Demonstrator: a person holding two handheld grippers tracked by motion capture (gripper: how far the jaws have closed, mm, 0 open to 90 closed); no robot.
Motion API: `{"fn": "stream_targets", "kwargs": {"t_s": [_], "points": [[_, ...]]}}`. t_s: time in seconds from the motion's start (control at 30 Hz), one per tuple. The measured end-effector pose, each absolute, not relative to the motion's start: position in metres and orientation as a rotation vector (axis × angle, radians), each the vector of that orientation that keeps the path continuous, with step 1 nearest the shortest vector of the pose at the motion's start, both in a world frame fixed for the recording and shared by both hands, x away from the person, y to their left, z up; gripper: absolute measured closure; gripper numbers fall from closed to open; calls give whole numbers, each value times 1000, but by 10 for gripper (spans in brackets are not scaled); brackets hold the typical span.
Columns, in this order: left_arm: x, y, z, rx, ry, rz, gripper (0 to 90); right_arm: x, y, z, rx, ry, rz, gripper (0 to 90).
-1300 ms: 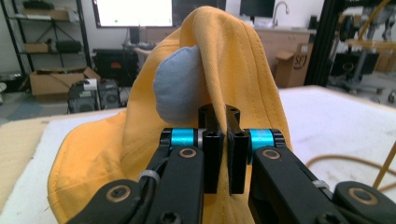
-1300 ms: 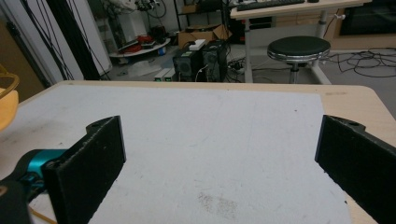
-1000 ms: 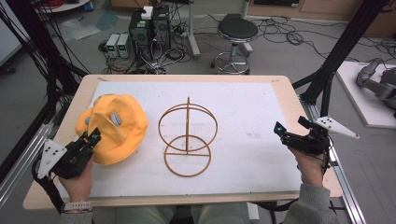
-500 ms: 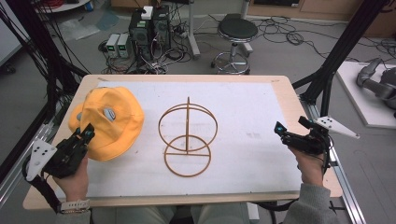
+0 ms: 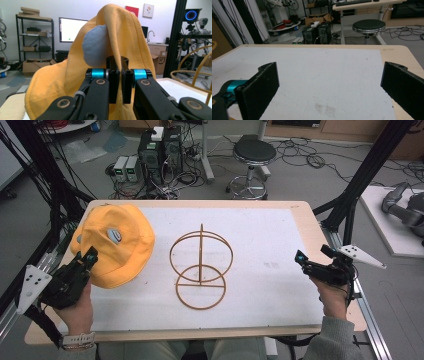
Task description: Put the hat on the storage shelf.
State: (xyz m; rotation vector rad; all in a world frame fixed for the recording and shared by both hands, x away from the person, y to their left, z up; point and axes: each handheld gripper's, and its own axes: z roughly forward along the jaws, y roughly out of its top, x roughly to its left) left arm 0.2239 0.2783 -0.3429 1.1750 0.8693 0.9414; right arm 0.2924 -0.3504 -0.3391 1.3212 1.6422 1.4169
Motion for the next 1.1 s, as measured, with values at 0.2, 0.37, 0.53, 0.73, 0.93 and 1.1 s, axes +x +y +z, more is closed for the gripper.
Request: {"fn": "stream_targets", "kwargs": {"t_s": [0.2,0.37,0.53,0.73,0.93,1.1], "points": [[225,273,-333,1167,831,936,878,292,-351,-340,1326,1637,1412,13],[227,269,-325,1167,812,942,878,292,-351,-340,1325,1638,1408,13],[227,270,-315,1135,799,931,878,292,-352,-339,1325,1633,1408,13],[225,264,-308,1135,810,882,877,292,-352,-340,1328,1631,1401,13],[223,255,-296,1112,771,839,877,292,-353,-340,1334,1631,1401,13],[222,244,-284,1117,729,788,877,291,-354,-339,1331,1627,1406,13]]}}
